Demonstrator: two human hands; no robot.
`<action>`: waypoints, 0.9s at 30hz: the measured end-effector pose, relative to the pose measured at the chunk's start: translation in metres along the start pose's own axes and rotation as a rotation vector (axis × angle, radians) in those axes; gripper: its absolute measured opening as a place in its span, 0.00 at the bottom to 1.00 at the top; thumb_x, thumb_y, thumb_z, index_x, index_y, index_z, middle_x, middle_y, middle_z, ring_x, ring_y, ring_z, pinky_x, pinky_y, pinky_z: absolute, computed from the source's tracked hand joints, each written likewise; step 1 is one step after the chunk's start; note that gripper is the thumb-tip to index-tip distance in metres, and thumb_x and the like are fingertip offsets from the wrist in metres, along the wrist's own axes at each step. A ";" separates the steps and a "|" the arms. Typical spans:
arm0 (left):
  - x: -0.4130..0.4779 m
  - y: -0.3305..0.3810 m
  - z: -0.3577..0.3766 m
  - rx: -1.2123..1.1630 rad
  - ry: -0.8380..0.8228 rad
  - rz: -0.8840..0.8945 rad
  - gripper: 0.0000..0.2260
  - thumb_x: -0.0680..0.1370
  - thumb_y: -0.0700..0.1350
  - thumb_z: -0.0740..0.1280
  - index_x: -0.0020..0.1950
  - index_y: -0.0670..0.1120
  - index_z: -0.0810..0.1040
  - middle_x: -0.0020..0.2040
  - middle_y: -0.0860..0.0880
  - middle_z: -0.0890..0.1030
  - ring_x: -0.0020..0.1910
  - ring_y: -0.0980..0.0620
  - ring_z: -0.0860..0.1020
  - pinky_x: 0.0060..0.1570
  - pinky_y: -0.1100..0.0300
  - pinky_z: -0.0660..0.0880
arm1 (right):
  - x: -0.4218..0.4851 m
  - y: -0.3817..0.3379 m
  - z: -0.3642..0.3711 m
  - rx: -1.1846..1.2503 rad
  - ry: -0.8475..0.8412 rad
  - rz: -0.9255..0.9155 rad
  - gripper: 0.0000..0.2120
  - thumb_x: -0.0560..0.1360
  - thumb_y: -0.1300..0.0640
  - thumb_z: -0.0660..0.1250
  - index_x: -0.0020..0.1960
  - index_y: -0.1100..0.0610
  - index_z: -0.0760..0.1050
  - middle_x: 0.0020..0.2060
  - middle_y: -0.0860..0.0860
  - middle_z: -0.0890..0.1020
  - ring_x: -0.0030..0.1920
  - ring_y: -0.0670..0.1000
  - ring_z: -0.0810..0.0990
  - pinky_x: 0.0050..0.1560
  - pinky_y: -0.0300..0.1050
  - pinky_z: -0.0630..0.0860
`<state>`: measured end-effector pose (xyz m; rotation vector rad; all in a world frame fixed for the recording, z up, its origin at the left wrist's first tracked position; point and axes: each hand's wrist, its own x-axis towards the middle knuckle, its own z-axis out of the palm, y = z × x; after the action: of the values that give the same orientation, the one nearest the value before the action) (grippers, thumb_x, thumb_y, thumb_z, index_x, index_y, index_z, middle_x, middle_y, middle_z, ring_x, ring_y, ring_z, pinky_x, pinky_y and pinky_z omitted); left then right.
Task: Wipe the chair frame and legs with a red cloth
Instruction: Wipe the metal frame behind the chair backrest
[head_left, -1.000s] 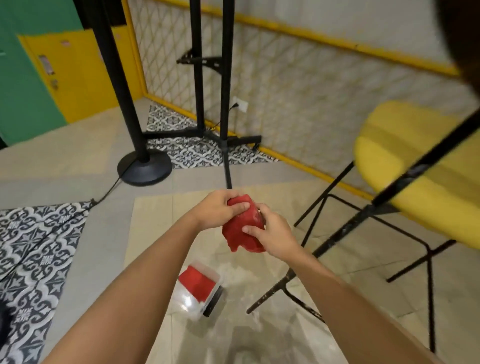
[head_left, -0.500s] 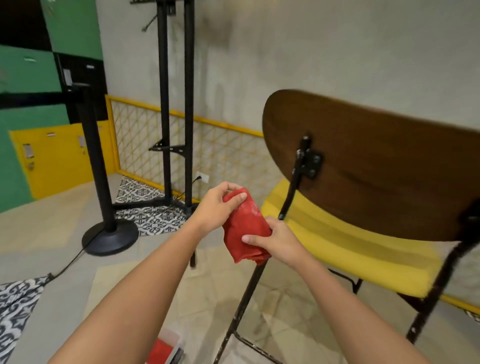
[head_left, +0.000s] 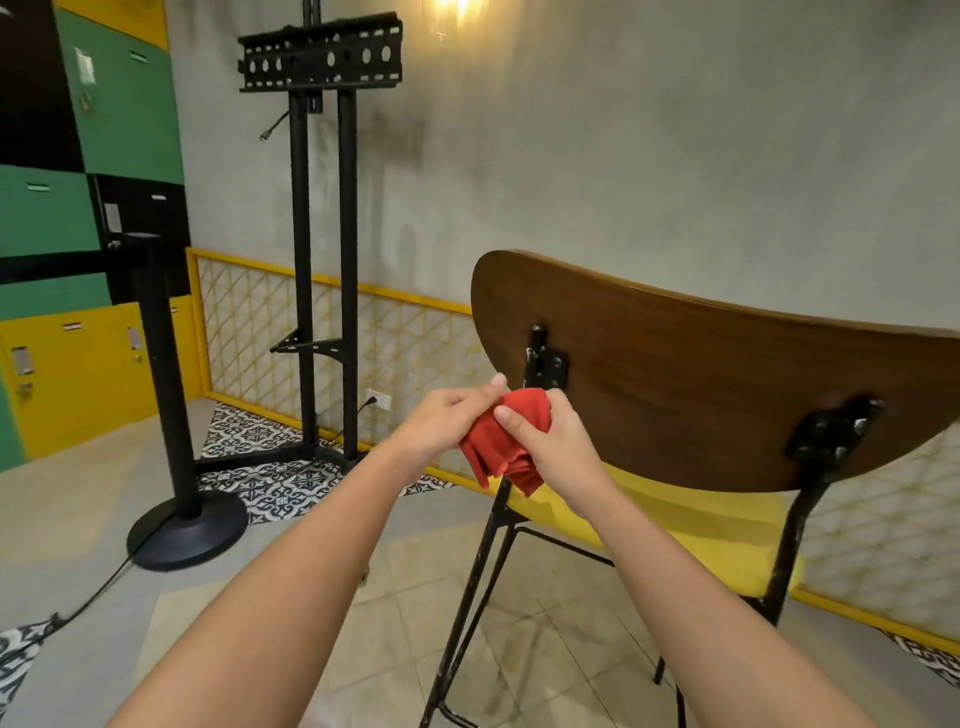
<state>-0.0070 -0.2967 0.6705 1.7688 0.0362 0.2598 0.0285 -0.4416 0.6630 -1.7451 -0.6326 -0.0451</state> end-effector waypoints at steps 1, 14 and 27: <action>-0.001 0.002 0.001 -0.053 -0.035 0.001 0.22 0.76 0.59 0.64 0.49 0.40 0.82 0.43 0.40 0.81 0.43 0.48 0.80 0.51 0.55 0.76 | 0.000 -0.004 -0.002 0.004 0.023 -0.003 0.18 0.72 0.50 0.71 0.56 0.55 0.68 0.48 0.50 0.79 0.49 0.48 0.79 0.47 0.39 0.77; 0.019 0.013 0.027 -0.554 0.116 0.117 0.13 0.76 0.42 0.68 0.61 0.45 0.75 0.45 0.49 0.81 0.43 0.57 0.80 0.43 0.65 0.77 | 0.010 -0.021 -0.027 0.230 0.004 0.094 0.17 0.69 0.61 0.74 0.55 0.55 0.72 0.48 0.54 0.80 0.45 0.51 0.81 0.37 0.40 0.77; 0.025 0.012 0.022 -0.369 0.265 0.067 0.14 0.78 0.56 0.63 0.59 0.50 0.74 0.48 0.53 0.80 0.45 0.60 0.75 0.48 0.63 0.71 | 0.053 -0.033 -0.041 -1.113 0.475 -1.011 0.26 0.67 0.63 0.75 0.64 0.55 0.75 0.59 0.60 0.77 0.58 0.57 0.67 0.51 0.51 0.71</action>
<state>0.0198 -0.3167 0.6816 1.3618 0.1122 0.5154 0.0720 -0.4543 0.7229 -2.0819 -1.1768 -1.7302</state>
